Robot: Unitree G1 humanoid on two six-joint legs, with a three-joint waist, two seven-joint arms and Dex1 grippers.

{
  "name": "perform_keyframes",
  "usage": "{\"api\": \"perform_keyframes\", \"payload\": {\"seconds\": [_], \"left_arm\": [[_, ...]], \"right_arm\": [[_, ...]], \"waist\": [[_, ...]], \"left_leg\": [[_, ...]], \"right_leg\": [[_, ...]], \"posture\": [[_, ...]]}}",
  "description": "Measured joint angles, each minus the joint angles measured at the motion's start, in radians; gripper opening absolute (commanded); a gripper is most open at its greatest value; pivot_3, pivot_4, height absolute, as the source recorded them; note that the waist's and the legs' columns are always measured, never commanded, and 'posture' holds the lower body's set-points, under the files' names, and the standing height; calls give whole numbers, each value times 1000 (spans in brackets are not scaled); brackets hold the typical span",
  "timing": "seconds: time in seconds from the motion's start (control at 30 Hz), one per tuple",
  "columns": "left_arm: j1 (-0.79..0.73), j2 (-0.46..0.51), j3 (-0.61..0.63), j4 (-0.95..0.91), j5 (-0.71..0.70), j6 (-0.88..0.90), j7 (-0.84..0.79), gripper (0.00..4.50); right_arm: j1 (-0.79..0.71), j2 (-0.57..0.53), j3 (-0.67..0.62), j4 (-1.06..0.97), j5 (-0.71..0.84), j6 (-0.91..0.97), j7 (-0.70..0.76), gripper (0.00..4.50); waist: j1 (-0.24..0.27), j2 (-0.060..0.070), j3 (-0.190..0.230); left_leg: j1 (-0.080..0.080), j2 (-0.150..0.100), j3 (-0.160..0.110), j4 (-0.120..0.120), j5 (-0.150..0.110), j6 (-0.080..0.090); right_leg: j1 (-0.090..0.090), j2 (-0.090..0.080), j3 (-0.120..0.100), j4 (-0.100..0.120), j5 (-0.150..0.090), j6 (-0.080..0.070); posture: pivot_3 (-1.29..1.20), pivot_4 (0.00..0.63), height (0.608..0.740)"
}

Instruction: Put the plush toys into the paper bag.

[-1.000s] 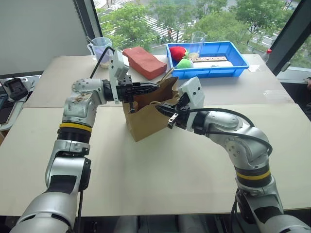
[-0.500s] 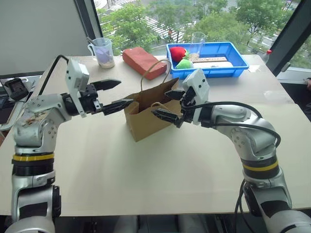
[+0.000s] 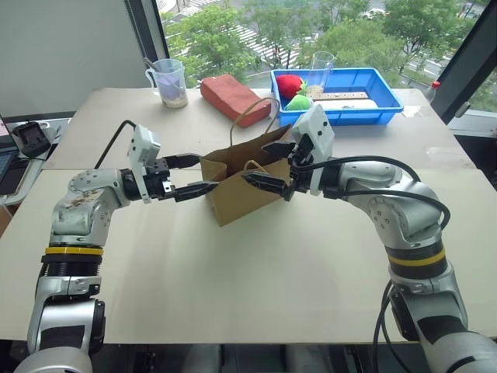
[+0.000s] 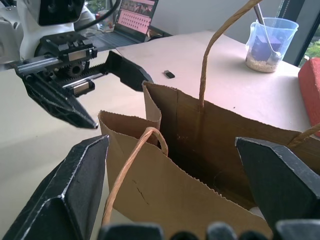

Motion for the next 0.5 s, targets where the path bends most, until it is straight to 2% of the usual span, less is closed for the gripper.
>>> {"api": "perform_keyframes", "payload": {"seconds": [0.23,0.5], "left_arm": [[18,-17,-33,-2,55,-87,1,4500],[44,-156,-58,39,163,-227,173,4500]], "right_arm": [[0,0,0,-6,-8,2,-6,4450],[-18,0,1,-24,-9,15,-4,4450]], "waist": [[0,0,0],[6,0,0]], "left_leg": [[0,0,0,0,0,0],[0,0,0,1,0,0]], "right_leg": [[0,0,0,0,0,0],[0,0,0,0,0,0]], "posture": [[0,150,740],[0,150,740]]}}
